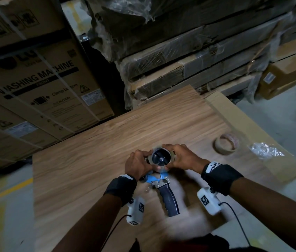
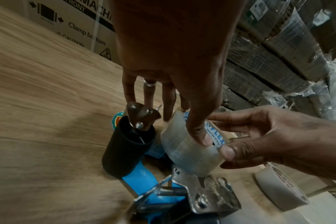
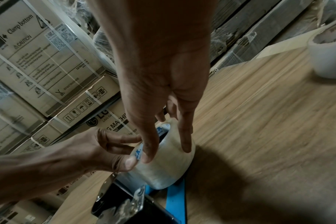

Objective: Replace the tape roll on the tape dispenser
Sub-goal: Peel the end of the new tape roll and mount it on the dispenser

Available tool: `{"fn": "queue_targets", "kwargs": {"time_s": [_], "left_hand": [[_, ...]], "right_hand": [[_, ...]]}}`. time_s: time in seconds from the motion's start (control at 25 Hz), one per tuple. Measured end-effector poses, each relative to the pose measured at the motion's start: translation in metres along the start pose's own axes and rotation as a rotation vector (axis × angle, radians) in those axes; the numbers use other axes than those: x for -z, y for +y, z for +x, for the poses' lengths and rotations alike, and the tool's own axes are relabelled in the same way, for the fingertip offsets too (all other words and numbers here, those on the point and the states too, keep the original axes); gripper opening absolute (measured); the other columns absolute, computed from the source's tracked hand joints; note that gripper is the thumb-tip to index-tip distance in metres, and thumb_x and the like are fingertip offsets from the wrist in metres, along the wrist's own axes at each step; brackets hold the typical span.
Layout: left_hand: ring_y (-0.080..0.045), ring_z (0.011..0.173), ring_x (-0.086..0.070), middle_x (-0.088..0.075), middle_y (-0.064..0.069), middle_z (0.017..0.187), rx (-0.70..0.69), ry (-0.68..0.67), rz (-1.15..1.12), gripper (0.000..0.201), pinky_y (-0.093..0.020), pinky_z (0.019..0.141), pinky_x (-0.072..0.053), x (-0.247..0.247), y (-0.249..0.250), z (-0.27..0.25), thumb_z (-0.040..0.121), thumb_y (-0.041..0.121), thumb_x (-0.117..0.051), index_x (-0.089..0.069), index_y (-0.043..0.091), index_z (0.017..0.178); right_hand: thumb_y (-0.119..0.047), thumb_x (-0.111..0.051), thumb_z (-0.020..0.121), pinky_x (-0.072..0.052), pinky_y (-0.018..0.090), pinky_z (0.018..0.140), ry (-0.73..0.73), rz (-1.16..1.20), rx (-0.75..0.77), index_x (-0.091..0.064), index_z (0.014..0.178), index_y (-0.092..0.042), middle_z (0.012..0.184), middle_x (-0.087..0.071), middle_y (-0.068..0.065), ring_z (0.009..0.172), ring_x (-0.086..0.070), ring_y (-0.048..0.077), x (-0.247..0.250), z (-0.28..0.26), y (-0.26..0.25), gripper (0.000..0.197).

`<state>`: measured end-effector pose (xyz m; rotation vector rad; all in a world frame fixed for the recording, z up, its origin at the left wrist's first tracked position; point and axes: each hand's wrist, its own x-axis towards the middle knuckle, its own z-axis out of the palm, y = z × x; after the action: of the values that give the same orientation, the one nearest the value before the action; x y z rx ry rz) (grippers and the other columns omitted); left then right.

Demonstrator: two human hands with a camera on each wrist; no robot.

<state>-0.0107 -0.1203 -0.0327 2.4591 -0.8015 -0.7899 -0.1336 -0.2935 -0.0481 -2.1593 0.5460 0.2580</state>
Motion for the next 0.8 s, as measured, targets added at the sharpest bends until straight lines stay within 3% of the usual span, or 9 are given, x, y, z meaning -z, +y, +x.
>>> {"fn": "queue_targets", "kwargs": {"time_s": [0.16,0.36,0.8], "left_hand": [[-0.011,0.100,-0.070,-0.078,0.006,0.108,0.011,-0.014,0.033,0.085,-0.024,0.076,-0.050,0.002,0.001,0.000,0.050,0.059,-0.089,-0.065,0.034,0.128],[-0.017,0.112,-0.065,-0.075,0.006,0.114,0.025,-0.010,0.090,0.090,-0.035,0.088,-0.055,0.002,0.004,0.002,0.045,0.063,-0.087,-0.065,0.037,0.128],[-0.020,0.100,-0.070,-0.079,0.002,0.099,0.003,-0.007,0.143,0.082,-0.036,0.085,-0.055,0.000,0.005,0.004,0.047,0.063,-0.087,-0.069,0.036,0.122]], "right_hand": [[-0.039,-0.095,0.056,-0.043,0.036,0.117,-0.001,-0.006,0.022,-0.056,0.146,-0.021,0.147,-0.062,-0.002,0.138,-0.055,0.018,-0.003,0.002,0.004,0.099],[-0.036,-0.096,0.059,-0.041,0.036,0.119,-0.002,0.006,0.020,-0.056,0.147,-0.019,0.150,-0.059,0.000,0.140,-0.053,0.018,-0.005,0.001,0.008,0.098],[-0.023,-0.097,0.063,-0.034,0.031,0.123,0.021,0.051,0.048,-0.053,0.148,-0.009,0.154,-0.054,0.002,0.144,-0.048,0.017,-0.007,-0.001,0.014,0.097]]}}
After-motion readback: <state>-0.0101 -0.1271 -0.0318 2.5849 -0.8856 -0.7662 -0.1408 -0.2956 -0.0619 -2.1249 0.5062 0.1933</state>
